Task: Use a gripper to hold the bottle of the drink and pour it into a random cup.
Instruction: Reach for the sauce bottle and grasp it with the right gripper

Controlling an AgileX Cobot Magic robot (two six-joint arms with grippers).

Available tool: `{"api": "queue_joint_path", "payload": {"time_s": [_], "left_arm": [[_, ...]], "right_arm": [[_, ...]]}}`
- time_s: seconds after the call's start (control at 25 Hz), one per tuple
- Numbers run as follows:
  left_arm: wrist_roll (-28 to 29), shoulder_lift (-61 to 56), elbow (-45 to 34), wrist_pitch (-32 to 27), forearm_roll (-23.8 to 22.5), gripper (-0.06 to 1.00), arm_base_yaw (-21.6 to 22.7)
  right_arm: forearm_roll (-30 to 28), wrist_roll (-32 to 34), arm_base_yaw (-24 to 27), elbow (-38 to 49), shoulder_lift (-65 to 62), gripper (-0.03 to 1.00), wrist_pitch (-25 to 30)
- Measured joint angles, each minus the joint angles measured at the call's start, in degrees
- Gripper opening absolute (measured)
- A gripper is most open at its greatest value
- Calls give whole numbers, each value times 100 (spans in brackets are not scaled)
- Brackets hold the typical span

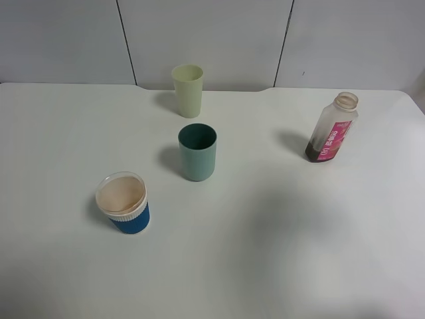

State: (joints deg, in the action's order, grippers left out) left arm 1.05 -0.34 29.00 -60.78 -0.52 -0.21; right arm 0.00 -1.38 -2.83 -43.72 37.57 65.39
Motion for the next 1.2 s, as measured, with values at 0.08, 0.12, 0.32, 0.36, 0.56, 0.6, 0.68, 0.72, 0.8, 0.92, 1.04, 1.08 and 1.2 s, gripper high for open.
{"api": "queue_joint_path", "payload": {"time_s": [0.08,0.12,0.32,0.36,0.56,0.6,0.68,0.72,0.8,0.92,1.04,1.08,1.2], "left_arm": [[0,0,0,0,0,93,0],[0,0,0,0,0,93,0],[0,0,0,0,0,93,0],[0,0,0,0,0,93,0],[0,0,0,0,0,93,0],[0,0,0,0,0,93,0],[0,0,0,0,0,93,0],[0,0,0,0,0,93,0],[0,0,0,0,0,93,0],[0,0,0,0,0,93,0],[0,0,0,0,0,93,0],[0,0,0,0,0,93,0],[0,0,0,0,0,93,0]], "right_arm": [[0,-47,0,0,227,97,17],[0,-74,0,0,354,97,17],[0,-88,-155,0,979,97,-33],[0,-88,-213,0,1114,97,-71],[0,-88,-476,0,1799,97,-320],[0,-88,-514,0,1929,97,-331],[0,-88,-607,0,2242,97,-338],[0,-88,-647,0,2394,97,-345],[0,-92,-737,0,2656,97,-374],[0,-92,-811,0,3000,97,-539],[0,-92,-849,0,3259,97,-745],[0,-92,-849,0,3334,97,-822],[-101,-92,-849,10,3487,97,-1146]]}}
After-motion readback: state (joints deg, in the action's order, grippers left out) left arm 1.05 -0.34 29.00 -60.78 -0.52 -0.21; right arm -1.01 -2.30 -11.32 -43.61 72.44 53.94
